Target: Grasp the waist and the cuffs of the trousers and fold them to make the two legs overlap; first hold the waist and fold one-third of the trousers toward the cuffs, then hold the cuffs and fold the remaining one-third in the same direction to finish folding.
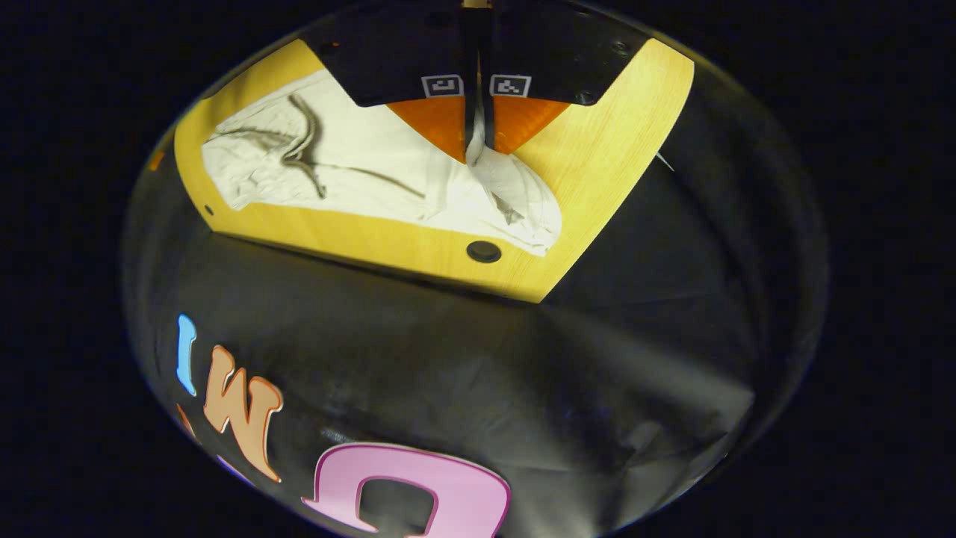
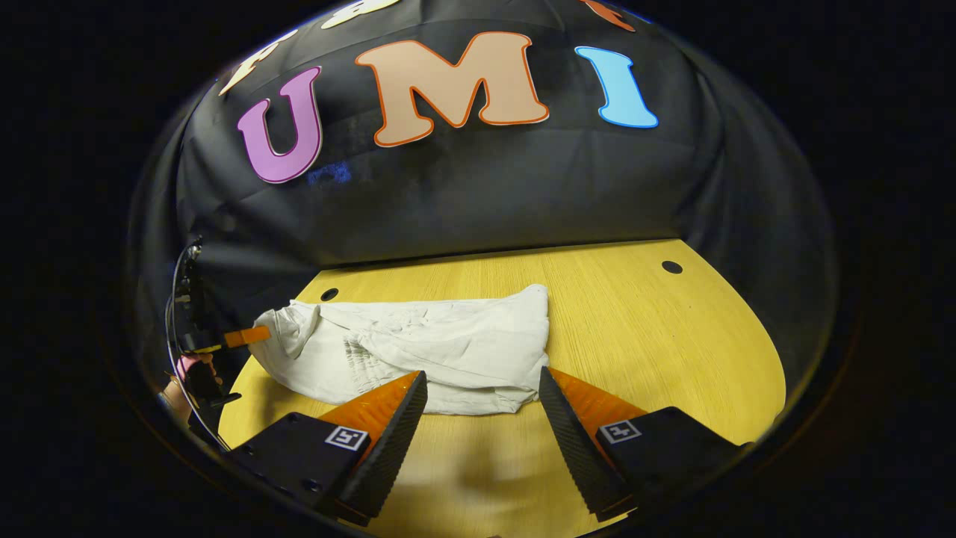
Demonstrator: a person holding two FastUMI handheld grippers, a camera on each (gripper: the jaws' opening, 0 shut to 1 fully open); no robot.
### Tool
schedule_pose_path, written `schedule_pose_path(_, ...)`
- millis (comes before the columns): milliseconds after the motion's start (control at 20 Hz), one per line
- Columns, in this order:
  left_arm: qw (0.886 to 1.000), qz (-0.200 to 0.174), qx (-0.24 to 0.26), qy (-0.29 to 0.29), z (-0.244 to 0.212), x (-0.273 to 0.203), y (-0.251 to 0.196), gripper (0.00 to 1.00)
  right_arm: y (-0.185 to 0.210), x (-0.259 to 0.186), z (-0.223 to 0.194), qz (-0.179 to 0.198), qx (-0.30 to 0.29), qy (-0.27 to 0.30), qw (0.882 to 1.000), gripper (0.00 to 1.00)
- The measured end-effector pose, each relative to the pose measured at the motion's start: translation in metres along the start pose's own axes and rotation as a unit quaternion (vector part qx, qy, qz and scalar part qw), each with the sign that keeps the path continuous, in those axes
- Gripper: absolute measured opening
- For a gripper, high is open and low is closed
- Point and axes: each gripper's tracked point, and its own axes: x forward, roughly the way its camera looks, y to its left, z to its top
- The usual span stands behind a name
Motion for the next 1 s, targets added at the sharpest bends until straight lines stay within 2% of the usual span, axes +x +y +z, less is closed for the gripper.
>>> schedule_pose_path(50,1.0,-0.007,0.001,-0.009,0.01,-0.006,-0.013,0.0,-0.005,-0.003,0.001,0.003,0.002,-0.003,1.0,0.92)
schedule_pose_path(100,1.0,-0.018,0.002,-0.02,0.021,-0.012,-0.028,0.0,-0.01,-0.006,0.002,0.004,0.002,-0.007,1.0,0.97)
schedule_pose_path(200,0.998,-0.047,0.001,-0.041,0.042,-0.015,-0.064,0.0,-0.019,-0.014,0.005,0.004,0.006,-0.012,1.0,0.97)
schedule_pose_path(250,0.997,-0.063,-0.001,-0.047,0.054,-0.019,-0.083,0.0,-0.025,-0.016,0.007,0.005,0.01,-0.014,1.0,0.92)
schedule_pose_path(300,0.995,-0.079,-0.002,-0.054,0.061,-0.026,-0.105,0.0,-0.03,-0.019,0.007,0.006,0.014,-0.016,1.0,0.92)
schedule_pose_path(350,0.994,-0.094,0.001,-0.061,0.069,-0.032,-0.124,0.0,-0.033,-0.022,0.007,0.007,0.016,-0.018,1.0,0.96)
schedule_pose_path(650,0.981,-0.166,0.052,-0.087,0.103,-0.046,-0.236,0.0,-0.068,-0.036,0.013,0.004,0.026,-0.032,0.999,0.96)
schedule_pose_path(700,0.978,-0.177,0.065,-0.088,0.104,-0.047,-0.257,0.0,-0.074,-0.038,0.014,0.002,0.03,-0.034,0.999,0.92)
schedule_pose_path(750,0.975,-0.187,0.081,-0.088,0.103,-0.048,-0.275,0.0,-0.081,-0.038,0.014,0.0,0.033,-0.034,0.999,0.96)
schedule_pose_path(800,0.972,-0.195,0.099,-0.086,0.097,-0.045,-0.292,0.0,-0.088,-0.039,0.014,-0.003,0.036,-0.035,0.999,0.92)
schedule_pose_path(850,0.969,-0.203,0.117,-0.079,0.09,-0.041,-0.307,0.0,-0.095,-0.039,0.012,-0.006,0.04,-0.035,0.999,0.96)
schedule_pose_path(1000,0.96,-0.214,0.174,-0.048,0.05,-0.033,-0.34,0.0,-0.113,-0.038,0.009,-0.014,0.054,-0.033,0.998,0.96)
